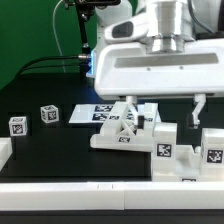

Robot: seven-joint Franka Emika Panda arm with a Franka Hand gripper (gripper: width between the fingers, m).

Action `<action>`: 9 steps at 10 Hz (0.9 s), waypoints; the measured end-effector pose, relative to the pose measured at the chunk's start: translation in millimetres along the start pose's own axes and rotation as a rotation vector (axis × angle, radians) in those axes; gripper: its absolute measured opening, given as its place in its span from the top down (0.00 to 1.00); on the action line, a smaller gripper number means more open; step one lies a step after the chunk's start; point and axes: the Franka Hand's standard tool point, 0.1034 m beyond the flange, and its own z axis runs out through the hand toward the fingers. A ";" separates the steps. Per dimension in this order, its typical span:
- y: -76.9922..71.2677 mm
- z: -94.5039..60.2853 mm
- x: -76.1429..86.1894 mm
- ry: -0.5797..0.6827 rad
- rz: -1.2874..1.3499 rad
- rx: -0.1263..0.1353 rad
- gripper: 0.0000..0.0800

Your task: Assemble chair

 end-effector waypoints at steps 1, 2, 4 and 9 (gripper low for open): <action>-6.1 0.3 0.0 -0.108 0.034 0.041 0.22; -7.3 -0.2 4.8 -0.196 0.048 0.058 0.19; -2.1 3.3 4.6 -0.337 0.060 0.062 0.19; 13.8 19.1 3.9 -0.447 0.055 0.013 0.19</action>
Offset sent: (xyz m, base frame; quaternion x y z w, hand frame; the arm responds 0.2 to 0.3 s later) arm 0.0182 -0.0033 -0.0078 -0.0066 -0.2129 0.0273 0.9767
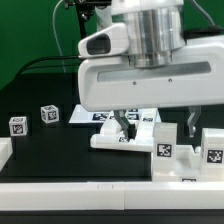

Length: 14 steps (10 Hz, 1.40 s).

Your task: Assemble chair

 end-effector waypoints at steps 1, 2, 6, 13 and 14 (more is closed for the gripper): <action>0.1 -1.2 0.7 0.002 0.012 0.001 0.20; 0.1 -0.7 0.4 0.001 0.042 0.001 0.20; 0.0 -0.4 0.2 0.000 0.297 0.002 0.64; -13.1 1.9 10.2 0.064 1.128 0.063 0.64; -12.9 1.9 10.3 0.064 1.157 0.063 0.64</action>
Offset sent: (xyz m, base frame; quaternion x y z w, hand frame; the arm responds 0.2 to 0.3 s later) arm 0.0000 0.0000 0.0000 0.0000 0.0000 0.1296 0.9916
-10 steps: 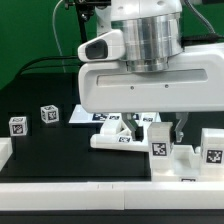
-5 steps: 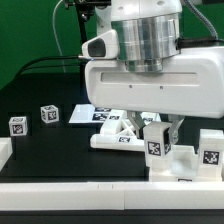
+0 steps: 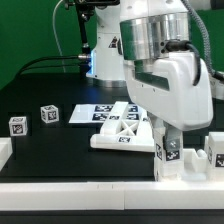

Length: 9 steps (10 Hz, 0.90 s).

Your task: Assemble chair

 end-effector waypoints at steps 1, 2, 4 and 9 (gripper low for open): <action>0.1 0.1 0.1 0.001 -0.023 0.000 0.64; 0.3 0.3 -0.1 0.002 -0.074 -0.002 0.55; 2.2 -1.5 -1.2 -0.008 -0.364 -0.029 0.30; 0.9 -4.6 -0.4 -0.027 -0.781 -0.050 0.19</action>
Offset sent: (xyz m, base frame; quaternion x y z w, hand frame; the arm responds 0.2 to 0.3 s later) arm -0.0035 0.0039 0.0066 -0.0383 -0.0286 -0.3030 0.9518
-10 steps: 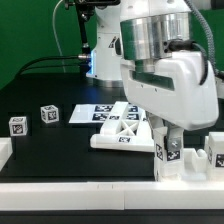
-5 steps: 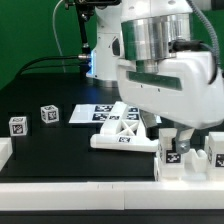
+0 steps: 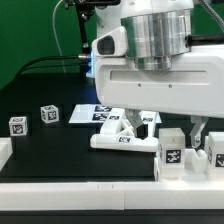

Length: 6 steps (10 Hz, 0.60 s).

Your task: Assemble chair

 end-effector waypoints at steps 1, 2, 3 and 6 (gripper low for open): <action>0.1 0.6 -0.2 0.001 -0.081 -0.006 0.19; -3.7 3.8 -3.3 0.011 -0.211 -0.031 0.19; -7.9 5.7 -5.4 0.021 -0.351 -0.045 0.19; -7.0 5.8 -4.8 0.021 -0.256 -0.039 0.48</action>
Offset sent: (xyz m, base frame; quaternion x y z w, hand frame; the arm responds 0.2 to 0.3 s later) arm 0.0000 0.0000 0.0000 0.0000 0.0000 0.0650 0.9979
